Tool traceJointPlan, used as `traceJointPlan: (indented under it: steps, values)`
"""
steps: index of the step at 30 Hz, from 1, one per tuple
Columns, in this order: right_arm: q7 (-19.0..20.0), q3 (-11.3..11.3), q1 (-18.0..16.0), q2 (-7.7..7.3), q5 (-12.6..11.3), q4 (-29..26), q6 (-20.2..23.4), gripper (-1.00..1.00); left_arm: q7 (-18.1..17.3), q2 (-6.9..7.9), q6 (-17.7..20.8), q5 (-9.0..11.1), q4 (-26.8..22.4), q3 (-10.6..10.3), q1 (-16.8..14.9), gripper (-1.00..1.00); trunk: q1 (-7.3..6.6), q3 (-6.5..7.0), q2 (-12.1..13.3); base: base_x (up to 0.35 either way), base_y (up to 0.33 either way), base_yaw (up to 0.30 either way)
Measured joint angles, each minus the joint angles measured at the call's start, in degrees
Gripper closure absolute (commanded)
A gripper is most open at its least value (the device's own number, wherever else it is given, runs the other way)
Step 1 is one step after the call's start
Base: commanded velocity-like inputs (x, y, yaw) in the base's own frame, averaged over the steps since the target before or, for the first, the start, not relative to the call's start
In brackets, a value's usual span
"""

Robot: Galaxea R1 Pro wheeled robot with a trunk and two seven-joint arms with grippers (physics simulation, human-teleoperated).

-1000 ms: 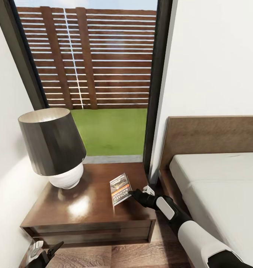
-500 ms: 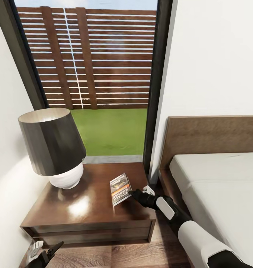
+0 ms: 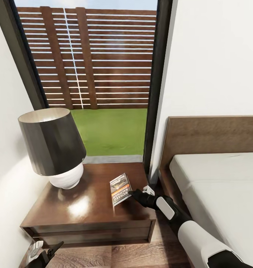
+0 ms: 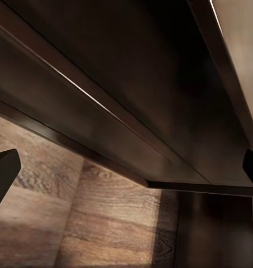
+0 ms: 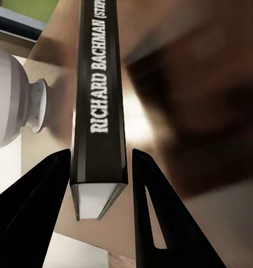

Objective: In the bedroom, move the book from the bed onto either nightstand, and place the two sandals side by side next to the bed.

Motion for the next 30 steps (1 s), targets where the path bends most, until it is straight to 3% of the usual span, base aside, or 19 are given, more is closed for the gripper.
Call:
traceJointPlan:
  steps: [30]
  values:
    - [-2.3, -0.1, 0.0, 0.0, 0.6, 0.0, -0.1, 1.0, -0.1, 0.0, 0.0, 0.0, 0.0, 0.1, 0.0, -1.0, 0.0, 0.0, 0.0, 0.0, 0.0, 0.0]
